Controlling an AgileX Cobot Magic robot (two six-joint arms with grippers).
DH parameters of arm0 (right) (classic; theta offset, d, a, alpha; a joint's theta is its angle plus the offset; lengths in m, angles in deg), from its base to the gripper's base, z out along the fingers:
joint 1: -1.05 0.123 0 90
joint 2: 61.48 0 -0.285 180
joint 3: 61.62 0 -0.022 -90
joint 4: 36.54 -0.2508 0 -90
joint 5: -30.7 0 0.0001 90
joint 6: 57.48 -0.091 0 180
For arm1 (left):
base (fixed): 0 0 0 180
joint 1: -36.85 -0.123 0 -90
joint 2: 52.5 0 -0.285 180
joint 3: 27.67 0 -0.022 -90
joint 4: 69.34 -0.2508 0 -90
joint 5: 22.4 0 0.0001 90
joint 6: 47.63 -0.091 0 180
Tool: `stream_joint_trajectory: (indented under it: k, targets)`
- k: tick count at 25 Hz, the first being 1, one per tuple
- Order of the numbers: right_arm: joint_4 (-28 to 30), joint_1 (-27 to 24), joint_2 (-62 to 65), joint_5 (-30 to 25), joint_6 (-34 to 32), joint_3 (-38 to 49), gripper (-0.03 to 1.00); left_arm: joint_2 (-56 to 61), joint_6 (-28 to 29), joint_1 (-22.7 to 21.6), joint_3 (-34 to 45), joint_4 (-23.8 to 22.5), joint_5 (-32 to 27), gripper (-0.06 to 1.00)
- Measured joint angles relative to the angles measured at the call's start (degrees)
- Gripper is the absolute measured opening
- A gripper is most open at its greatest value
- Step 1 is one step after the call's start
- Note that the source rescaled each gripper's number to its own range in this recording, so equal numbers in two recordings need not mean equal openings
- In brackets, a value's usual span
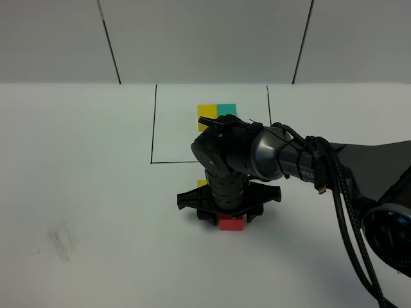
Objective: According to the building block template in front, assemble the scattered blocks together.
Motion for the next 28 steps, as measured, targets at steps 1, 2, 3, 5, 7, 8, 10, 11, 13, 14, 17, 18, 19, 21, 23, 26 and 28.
stream_joint_trajectory:
  k: [1, 2, 3, 5, 7, 8, 10, 11, 13, 14, 17, 18, 19, 21, 23, 26, 28]
  targets:
    - [-0.1, 0.0, 0.0, 0.0, 0.0, 0.0, 0.29, 0.0, 0.0, 0.0, 0.0, 0.0, 0.0, 0.76]
    - [-0.2, 0.0, 0.0, 0.0, 0.0, 0.0, 0.29, 0.0, 0.0, 0.0, 0.0, 0.0, 0.0, 0.76]
    - [-0.2, 0.0, 0.0, -0.1, 0.0, -0.3, 0.3, 0.0, 0.0, 0.0, 0.0, 0.0, 0.0, 0.76]
    - [-0.2, 0.0, -0.1, -0.5, 0.0, -1.0, 0.35, 0.0, 0.0, 0.0, 0.0, 0.0, 0.0, 0.76]
    - [-0.2, 0.0, -0.1, -0.9, 0.0, -1.7, 0.43, 0.0, 0.0, 0.0, 0.0, 0.0, 0.0, 0.76]
    - [-0.1, 0.0, 0.0, -1.2, 0.0, -1.8, 0.46, 0.0, 0.0, 0.0, 0.0, 0.0, 0.0, 0.76]
    - [-0.1, 0.0, 0.0, -1.8, 0.3, -2.0, 0.52, 0.0, 0.0, 0.0, 0.0, 0.0, 0.0, 0.76]
    - [-0.1, 0.0, 0.2, -2.2, 0.6, -2.0, 0.54, 0.0, 0.0, 0.0, 0.0, 0.0, 0.0, 0.76]
    - [-0.1, 0.0, 0.6, -3.2, 1.0, -2.0, 0.56, 0.0, 0.0, 0.0, 0.0, 0.0, 0.0, 0.76]
    - [-0.1, 0.0, 1.1, -3.7, 1.0, -2.0, 0.56, 0.0, 0.0, 0.0, 0.0, 0.0, 0.0, 0.76]
    - [-0.1, 0.0, 2.5, -5.9, 1.8, -2.0, 0.57, 0.0, 0.0, 0.0, 0.0, 0.0, 0.0, 0.76]
    - [-0.3, 0.0, 3.2, -6.6, 2.5, -2.0, 0.57, 0.0, 0.0, 0.0, 0.0, 0.0, 0.0, 0.76]
    - [-0.5, 0.0, 3.9, -7.2, 3.1, -2.0, 0.57, 0.0, 0.0, 0.0, 0.0, 0.0, 0.0, 0.76]
    - [-1.1, 0.0, 5.7, -8.5, 4.7, -2.0, 0.57, 0.0, 0.0, 0.0, 0.0, 0.0, 0.0, 0.76]
    - [-1.4, 0.0, 7.6, -9.5, 6.0, -2.0, 0.57, 0.0, 0.0, 0.0, 0.0, 0.0, 0.0, 0.76]
    - [0.5, 0.0, 10.3, -10.5, 7.2, -2.0, 0.57, 0.0, 0.0, 0.0, 0.0, 0.0, 0.0, 0.76]
    - [3.4, -0.1, 11.1, -11.2, 7.5, -2.0, 0.6, 0.0, 0.0, 0.0, 0.0, 0.0, 0.0, 0.77]
